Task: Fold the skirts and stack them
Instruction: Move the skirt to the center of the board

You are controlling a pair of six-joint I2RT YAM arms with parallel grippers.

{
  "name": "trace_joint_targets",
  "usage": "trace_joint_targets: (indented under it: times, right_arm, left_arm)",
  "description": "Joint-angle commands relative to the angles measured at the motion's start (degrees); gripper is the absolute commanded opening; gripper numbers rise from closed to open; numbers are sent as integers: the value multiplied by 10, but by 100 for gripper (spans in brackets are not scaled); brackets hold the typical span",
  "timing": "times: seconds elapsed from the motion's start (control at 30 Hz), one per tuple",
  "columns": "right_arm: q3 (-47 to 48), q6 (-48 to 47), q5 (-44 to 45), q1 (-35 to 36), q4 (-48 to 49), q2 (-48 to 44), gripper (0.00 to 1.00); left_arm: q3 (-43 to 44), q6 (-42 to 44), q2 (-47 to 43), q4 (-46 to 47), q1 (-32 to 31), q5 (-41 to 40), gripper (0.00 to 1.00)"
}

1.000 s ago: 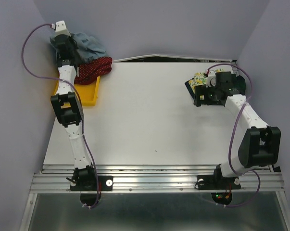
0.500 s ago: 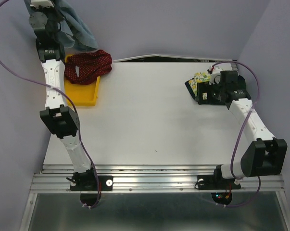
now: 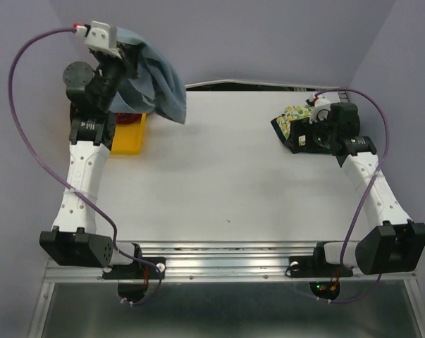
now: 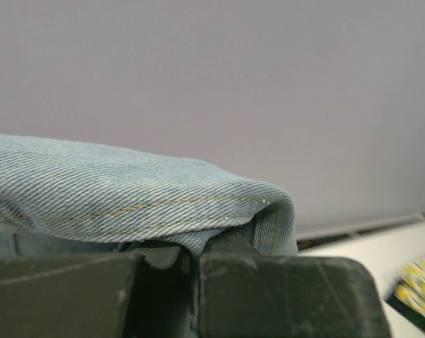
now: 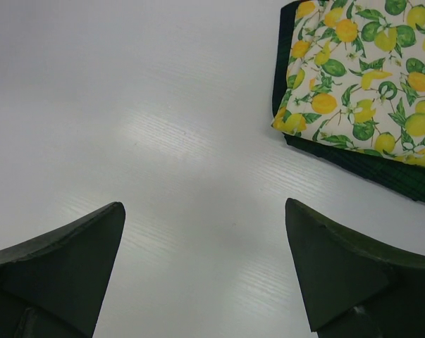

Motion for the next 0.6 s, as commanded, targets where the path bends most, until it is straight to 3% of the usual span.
trace_joint_targets:
  times: [0.0, 0.13, 0.23, 0.3, 0.43, 0.47, 0.57]
  right_arm:
    - [-2, -19, -26, -5, 2, -24, 100]
    - [-2, -26, -30, -5, -13, -16, 100]
    - [-3, -24, -45, -5, -18, -8, 100]
    - [-3, -21, -60, -5, -22, 6, 100]
    - [-12, -14, -97, -5, -25, 32, 99]
    - [-16, -13, -105, -5, -25, 36, 98]
    - [-35, -4, -142, -5, -21, 58, 92]
  left_arm:
    - [-148, 11, -85, 23, -62, 42, 0]
    - [-260, 13, -115, -28, -133, 67, 0]
    - [-275, 38, -73, -100, -159, 116, 0]
    - [-243, 73, -24, -189, -168, 162, 0]
    - [-68, 132, 223, -408, -164, 155, 0]
    - [8, 135, 265, -444, -160, 152, 0]
    - [92, 130, 368, -492, -131, 212, 1]
